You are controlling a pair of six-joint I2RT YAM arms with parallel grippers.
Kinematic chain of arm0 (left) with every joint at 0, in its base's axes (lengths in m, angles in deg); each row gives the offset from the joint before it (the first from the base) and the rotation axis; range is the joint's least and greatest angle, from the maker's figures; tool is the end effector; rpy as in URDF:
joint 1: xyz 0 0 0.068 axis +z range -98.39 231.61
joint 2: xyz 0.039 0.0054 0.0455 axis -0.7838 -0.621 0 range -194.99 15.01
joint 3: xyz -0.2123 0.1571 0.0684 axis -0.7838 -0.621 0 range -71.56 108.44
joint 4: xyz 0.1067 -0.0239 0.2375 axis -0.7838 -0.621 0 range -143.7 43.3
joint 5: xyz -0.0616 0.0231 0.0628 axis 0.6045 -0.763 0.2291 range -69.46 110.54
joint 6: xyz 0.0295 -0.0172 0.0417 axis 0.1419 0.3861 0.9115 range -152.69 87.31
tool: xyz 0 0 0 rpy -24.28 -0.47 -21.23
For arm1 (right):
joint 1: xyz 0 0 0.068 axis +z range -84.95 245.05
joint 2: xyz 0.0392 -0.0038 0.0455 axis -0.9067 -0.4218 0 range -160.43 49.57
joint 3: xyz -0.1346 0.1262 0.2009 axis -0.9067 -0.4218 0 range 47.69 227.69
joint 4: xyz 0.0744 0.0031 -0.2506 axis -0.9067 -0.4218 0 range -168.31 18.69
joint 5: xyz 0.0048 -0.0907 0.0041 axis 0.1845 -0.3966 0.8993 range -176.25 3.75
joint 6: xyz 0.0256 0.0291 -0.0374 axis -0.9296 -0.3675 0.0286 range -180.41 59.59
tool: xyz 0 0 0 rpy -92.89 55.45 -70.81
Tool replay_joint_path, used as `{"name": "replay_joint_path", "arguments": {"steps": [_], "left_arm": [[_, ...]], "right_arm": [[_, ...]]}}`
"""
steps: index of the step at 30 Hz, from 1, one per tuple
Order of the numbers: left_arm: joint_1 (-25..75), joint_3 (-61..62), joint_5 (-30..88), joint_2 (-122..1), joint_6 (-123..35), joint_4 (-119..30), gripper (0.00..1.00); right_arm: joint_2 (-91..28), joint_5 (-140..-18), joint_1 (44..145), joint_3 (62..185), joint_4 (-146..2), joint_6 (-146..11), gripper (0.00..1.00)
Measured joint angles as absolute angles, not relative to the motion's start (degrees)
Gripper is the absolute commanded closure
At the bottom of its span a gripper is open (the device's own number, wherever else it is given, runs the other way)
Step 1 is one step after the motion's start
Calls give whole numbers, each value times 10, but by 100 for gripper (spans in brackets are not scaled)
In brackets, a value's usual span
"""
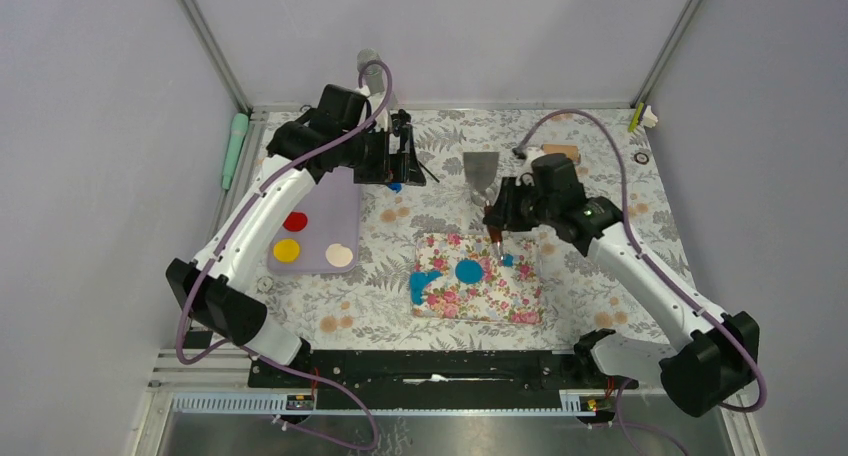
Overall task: Roll out the dumpling wrappers from the dough
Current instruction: Pick up the spatula from the center of the board.
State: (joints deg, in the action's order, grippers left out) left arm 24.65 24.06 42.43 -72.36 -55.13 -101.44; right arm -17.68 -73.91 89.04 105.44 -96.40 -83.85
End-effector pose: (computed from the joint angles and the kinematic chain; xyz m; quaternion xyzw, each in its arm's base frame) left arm 0.2751 -0.1549 0.3941 0.1063 0.9084 -0.3122 0.2569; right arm 0.2335 0.1122 0.3140 -0.0541 0.8799 0.2730 0.3850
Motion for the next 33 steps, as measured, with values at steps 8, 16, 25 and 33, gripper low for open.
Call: {"name": "replay_joint_path", "arguments": {"steps": [8,16,25,33], "left_arm": [[241,271,415,-723,-546,-1041,6],[220,300,411,-749,-540,-1063,6],[184,312,458,-849,-530,-1076,11],[193,311,523,-907,-529,-1070,19]], "right_arm": [[-204,-736,1038,1068,-1014,-795,100],[-210,-743,1081,1073,-1030,-782,100],[-194,-746,1082,1063,-1028,-771,100],[-167,-747,1083,1039,-1032,-752,100]]}}
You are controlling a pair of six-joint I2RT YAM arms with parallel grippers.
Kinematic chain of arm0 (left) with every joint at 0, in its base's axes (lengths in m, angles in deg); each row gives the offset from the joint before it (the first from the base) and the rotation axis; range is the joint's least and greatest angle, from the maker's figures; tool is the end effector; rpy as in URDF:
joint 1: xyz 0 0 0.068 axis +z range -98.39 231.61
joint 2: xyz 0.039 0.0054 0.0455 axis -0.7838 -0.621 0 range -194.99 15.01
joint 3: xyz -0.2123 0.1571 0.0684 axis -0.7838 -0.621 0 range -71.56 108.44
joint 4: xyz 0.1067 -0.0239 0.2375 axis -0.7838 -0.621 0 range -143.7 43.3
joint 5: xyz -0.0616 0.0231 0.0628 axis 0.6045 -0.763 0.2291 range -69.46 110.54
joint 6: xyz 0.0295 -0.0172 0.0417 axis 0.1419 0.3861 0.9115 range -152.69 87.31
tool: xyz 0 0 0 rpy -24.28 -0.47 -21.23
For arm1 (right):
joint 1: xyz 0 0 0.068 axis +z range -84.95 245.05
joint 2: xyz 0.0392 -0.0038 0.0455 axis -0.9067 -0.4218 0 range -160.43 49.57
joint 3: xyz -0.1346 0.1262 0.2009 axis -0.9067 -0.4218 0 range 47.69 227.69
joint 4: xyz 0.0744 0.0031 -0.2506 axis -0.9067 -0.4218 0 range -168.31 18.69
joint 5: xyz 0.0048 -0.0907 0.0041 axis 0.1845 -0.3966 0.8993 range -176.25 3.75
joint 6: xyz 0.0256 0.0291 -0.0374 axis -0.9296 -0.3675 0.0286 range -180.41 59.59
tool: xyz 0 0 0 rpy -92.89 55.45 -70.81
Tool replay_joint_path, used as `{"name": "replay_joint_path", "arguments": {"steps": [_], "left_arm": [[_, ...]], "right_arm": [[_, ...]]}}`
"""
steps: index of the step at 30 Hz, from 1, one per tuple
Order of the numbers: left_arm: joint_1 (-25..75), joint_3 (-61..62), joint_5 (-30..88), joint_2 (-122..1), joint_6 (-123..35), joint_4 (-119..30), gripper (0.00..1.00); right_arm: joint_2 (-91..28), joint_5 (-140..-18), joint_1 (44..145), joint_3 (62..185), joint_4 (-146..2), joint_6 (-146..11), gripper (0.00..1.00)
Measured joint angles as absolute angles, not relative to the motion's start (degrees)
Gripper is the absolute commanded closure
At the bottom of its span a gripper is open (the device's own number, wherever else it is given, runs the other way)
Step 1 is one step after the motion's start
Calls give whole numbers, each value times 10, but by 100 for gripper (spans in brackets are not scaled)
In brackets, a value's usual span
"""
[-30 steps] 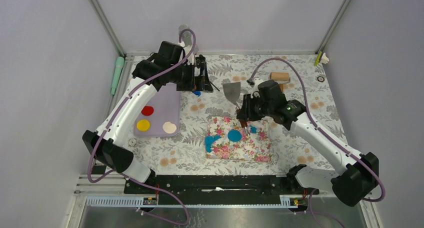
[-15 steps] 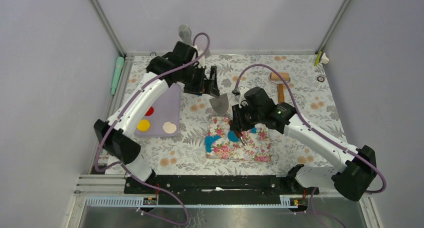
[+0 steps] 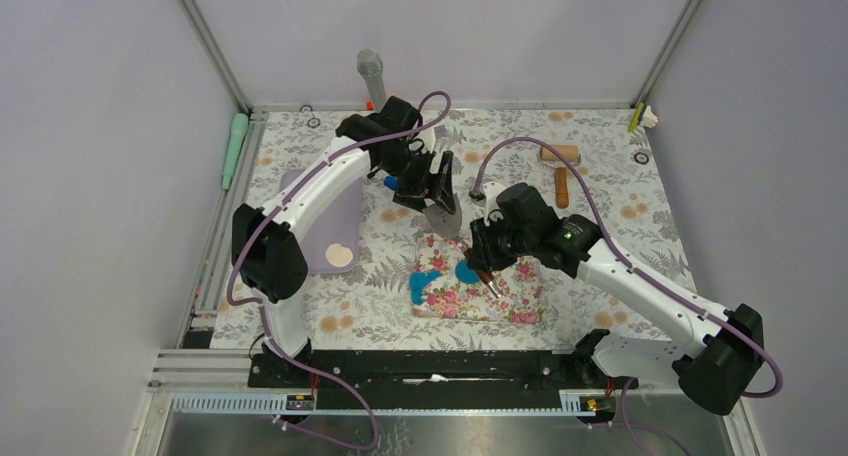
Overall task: Roll out the dumpling wrappers from the dough
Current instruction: Pick up the spatula from the center of the board.
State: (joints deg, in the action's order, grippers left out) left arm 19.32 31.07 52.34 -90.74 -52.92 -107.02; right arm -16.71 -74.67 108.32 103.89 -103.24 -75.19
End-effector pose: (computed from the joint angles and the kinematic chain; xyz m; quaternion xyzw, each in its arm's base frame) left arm 0.3164 -0.2222 0.3209 0.1609 0.9243 -0.3368 0.0801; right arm 0.1746 0.1741 0.2986 -0.2634 0.8708 0.2769 0.3092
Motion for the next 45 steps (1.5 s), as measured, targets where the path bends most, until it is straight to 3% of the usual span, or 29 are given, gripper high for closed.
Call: {"name": "replay_joint_path", "arguments": {"steps": [4,11,14,15,18,19,23,24,27,29,31,38,45], "left_arm": [[187,311,550,-908,-522,-1075,25],[171,300,586,-908,-510,-1082,48],[171,290,605,-909,-506,-1084,51],[171,286,609,-909,-505,-1085,57],[170,272,631,-909,-504,-1083,96],[170,264,640,-909,-503,-1080,100],[170,242,675,-909,-518,-1057,100],[170,239,677,-909,-520,-1053,100],[172,234,677,-909,-526,-1047,100],[176,225,680,-906,-535,-1035,100],[180,208,683,-900,-552,-1019,100],[217,174,633,-860,-571,-988,100],[244,107,632,-763,-576,-922,100]], "right_arm": [[-165,-747,1084,1034,-1049,-737,100],[-161,-747,1085,1034,-1070,-710,100],[-152,-746,1085,1033,-1072,-694,100],[-147,-746,1085,1031,-1071,-690,100],[-133,-746,1085,1024,-1071,-681,100],[-131,-746,1085,1024,-1071,-680,100],[-132,-746,1086,1023,-1083,-678,100],[-132,-747,1086,1022,-1083,-678,96],[-126,-750,1086,1014,-1075,-679,70],[-114,-753,1086,1004,-1065,-681,45],[-94,-764,1086,993,-1055,-693,4],[-21,-845,1078,991,-1035,-767,0],[19,-770,927,967,-977,-886,0]]}}
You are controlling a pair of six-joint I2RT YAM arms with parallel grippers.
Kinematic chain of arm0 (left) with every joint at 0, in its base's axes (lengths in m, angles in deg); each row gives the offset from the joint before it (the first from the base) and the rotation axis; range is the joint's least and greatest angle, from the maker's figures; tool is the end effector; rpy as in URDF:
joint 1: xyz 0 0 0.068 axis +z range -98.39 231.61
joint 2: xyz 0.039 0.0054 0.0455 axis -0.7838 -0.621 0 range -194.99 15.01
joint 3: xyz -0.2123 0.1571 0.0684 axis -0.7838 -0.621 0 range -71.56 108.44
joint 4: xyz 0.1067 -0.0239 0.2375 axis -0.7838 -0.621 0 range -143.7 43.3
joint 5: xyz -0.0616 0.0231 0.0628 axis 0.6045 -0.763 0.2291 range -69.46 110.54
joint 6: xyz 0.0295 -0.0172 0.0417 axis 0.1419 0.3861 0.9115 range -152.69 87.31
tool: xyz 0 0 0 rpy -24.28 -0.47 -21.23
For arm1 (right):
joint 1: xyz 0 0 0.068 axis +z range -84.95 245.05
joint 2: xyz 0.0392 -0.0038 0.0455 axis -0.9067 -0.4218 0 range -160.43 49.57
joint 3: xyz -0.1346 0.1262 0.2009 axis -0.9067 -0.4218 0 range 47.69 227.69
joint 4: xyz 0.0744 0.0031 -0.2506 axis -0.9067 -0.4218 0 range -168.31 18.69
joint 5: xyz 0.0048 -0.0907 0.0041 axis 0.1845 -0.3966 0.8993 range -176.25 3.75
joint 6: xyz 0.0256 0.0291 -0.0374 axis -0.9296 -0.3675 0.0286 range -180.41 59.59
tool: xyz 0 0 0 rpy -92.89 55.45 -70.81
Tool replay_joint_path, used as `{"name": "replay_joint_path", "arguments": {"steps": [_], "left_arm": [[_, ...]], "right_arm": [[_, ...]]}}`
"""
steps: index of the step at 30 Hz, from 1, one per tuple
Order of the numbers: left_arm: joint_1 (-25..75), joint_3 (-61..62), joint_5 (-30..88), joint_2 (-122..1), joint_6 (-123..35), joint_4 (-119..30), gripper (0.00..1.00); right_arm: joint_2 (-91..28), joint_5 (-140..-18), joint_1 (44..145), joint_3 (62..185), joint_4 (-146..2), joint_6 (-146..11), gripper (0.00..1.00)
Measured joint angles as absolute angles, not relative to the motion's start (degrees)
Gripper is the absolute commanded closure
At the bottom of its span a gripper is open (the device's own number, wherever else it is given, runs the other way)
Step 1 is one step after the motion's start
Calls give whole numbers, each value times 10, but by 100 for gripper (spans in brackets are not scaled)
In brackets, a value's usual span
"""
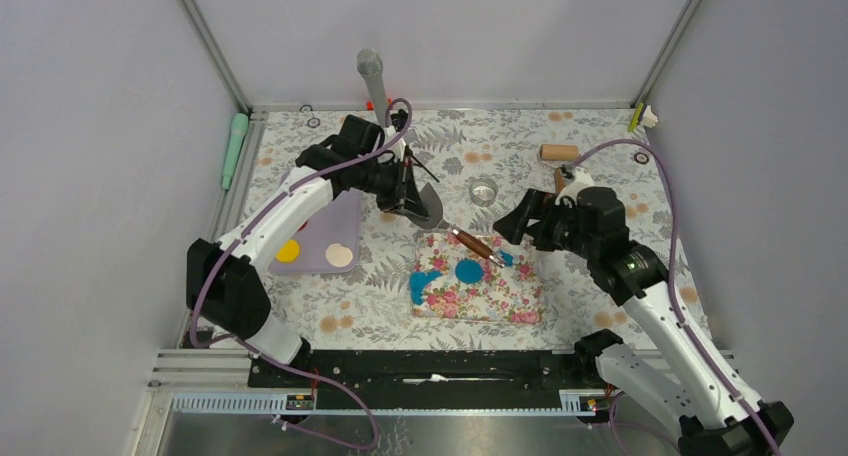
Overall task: Roll out the dumpling wrappers from the dough
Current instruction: Pick up the spatula from the center of the board.
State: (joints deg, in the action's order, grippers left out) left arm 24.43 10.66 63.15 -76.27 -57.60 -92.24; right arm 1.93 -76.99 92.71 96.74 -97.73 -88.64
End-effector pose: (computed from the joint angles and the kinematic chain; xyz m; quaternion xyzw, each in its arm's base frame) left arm 0.2872 -0.1747 0.3164 0.1280 0.8852 -0.4353 0.1025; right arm 0.1607 0.0907 0.3285 -0.0391 0.8408 0.3111 0.4412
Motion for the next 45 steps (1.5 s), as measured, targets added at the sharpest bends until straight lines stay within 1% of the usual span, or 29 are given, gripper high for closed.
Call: {"name": "replay_joint_path", "arguments": {"steps": [2,4,8,11,18,20,27,31,35,37,40,45], "left_arm": [[251,80,644,-739,-587,-893,100],[259,60,658,-727,-601,-863,100],[267,47,661,-729,-620,-828,100],[268,43,662,-728,-630,-811,100],[268,19,674,-728,-660,-766,100],[268,18,678,-728,-666,-761,100],[268,-2,693,-727,-694,-722,100],[268,-8,705,-727,-708,-705,100],[268,-12,718,-727,-723,-683,100],[268,-18,724,-727,-732,-670,100],[268,-29,733,-727,-743,-650,100],[271,-41,746,-727,-759,-630,100]], "right_arm": [[38,-722,882,937,-932,-938,0],[51,-682,862,902,-883,-986,0],[58,-616,859,814,-758,-1085,0],[65,-597,859,764,-710,-1132,0],[73,-574,859,740,-644,-1181,0],[70,-565,858,731,-619,-1195,2],[51,-551,858,703,-539,-1239,24],[50,-551,858,687,-507,-1259,43],[49,-552,858,682,-487,-1272,43],[49,-552,858,682,-481,-1274,39],[48,-552,858,681,-471,-1279,38],[39,-552,858,680,-442,-1287,45]]}}
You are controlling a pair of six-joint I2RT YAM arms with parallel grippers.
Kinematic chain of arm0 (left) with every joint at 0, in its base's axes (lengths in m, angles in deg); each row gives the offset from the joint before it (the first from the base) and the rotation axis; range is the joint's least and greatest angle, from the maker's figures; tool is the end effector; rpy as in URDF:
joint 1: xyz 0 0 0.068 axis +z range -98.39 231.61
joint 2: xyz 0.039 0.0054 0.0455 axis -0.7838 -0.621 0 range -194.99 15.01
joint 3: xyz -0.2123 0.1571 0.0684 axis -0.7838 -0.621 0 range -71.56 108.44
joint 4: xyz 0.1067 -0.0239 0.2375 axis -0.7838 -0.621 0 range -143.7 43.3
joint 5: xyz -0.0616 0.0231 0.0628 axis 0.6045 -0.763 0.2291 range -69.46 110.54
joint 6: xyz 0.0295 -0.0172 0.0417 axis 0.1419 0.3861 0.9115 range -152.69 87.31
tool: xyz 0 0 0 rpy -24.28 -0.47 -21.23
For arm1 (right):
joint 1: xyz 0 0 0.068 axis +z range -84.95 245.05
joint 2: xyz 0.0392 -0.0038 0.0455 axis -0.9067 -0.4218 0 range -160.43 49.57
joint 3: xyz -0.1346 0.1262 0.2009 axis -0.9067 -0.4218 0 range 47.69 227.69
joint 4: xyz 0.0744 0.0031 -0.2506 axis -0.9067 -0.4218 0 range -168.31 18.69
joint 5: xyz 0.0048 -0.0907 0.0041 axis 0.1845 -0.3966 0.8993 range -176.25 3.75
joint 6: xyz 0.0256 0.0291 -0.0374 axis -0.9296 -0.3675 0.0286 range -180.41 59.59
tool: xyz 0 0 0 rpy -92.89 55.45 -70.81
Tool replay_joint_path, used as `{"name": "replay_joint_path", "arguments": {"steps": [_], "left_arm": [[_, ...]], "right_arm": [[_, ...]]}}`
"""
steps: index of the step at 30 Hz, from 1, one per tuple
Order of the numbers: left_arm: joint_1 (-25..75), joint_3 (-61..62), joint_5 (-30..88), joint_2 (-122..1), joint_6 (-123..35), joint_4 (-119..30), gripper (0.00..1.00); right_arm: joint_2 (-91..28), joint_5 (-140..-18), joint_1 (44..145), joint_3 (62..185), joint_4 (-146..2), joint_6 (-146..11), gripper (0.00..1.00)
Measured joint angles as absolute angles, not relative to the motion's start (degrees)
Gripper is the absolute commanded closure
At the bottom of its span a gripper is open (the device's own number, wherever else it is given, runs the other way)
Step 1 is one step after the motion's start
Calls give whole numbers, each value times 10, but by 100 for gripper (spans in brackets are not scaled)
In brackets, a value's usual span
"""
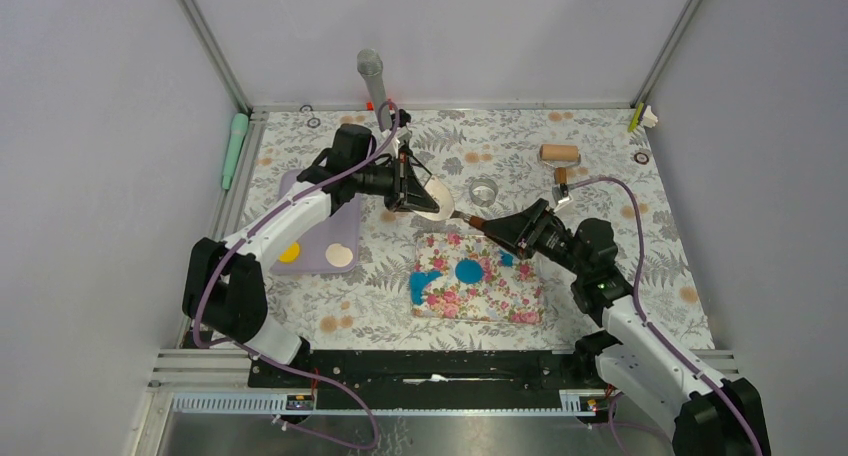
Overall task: Roll out the dumpling wrappers from the dough
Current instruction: Pick up the spatula from the center of the board.
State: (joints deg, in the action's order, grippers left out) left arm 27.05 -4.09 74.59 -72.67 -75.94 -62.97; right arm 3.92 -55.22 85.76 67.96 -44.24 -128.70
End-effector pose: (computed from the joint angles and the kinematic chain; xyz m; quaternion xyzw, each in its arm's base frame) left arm 0.2938 -0.1660 0.2925 0.0727 0.8181 -0.5604 0.1065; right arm 0.1684 0.0832 0.2546 0.0952 0.6915 0.6175 0.3626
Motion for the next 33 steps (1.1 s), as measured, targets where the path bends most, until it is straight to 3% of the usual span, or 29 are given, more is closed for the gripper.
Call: {"name": "replay_joint_path", "arguments": {"steps": [6,13,26,30,33], "left_arm": [[277,-42,754,-727,-772,-617,100],[279,-42,761,-727,-776,-615,100],[281,-47,769,-727,-775,-612,100],[283,-47,769,-727,-767,-613,100],[284,-47,769,-727,-760,-617,100]], "right_arm": [[22,-552,858,674,-411,-1304,60],[18,-552,858,672,-402,-1313,44],[14,-553,858,672,-401,-1313,52],[2,-552,858,670,-390,-1315,49],[-5,-551,858,670,-388,-1316,41]]}}
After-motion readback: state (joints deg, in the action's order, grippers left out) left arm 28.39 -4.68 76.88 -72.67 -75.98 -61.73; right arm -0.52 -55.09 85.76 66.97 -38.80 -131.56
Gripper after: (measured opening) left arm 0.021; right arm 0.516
